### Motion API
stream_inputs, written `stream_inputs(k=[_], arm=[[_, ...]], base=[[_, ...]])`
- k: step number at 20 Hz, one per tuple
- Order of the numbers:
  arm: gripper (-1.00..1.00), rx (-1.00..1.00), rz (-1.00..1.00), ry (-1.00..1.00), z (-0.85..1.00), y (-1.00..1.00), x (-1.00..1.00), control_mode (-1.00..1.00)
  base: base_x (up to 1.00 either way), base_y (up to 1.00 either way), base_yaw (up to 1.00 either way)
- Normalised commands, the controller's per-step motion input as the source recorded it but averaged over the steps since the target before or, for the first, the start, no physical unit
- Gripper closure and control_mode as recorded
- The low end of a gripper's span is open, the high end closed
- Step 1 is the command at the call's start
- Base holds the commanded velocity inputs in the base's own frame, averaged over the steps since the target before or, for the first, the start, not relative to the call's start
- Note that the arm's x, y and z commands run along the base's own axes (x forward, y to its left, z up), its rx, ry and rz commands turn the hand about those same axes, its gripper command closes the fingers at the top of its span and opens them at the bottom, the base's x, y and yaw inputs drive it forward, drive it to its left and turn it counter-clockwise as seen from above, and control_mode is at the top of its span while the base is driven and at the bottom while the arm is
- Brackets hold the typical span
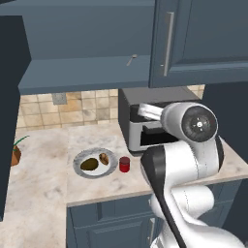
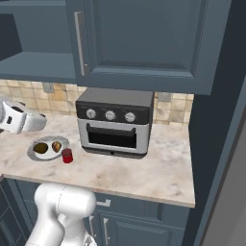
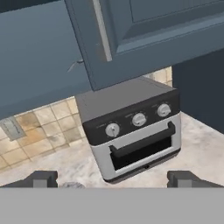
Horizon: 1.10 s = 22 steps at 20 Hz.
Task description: Pick the avocado and bread from the counter and place them on the plate. Then pick the jam from the cabinet and place it next to the plate. Lastly close the cabinet door.
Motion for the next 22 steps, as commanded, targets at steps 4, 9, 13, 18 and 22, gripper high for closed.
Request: stream_inputs(k=[4, 9, 13, 18, 22], arm=[[-1.0, -0.16, -0.04, 0.0, 0.0, 0.06, -0.38, -1.0], [-1.0, -0.07, -0.01, 0.01, 0.03, 0.07, -0.4, -1.0], [-1.0, -0.02, 0.0, 0.02, 0.06, 0.11, -0.41, -1.0], [-1.0, -0.17, 0.01, 0.0, 0.05, 0.2, -0.42, -1.0], [-1.0, -0.2, 0.07, 0.0, 0.06, 0.18, -0.4, -1.0]], base=[[0.0, 0.0, 0.0], [0.0, 0.0, 0.0], [0.0, 0.0, 0.0], [0.0, 0.0, 0.0], [0.0, 0.0, 0.0]])
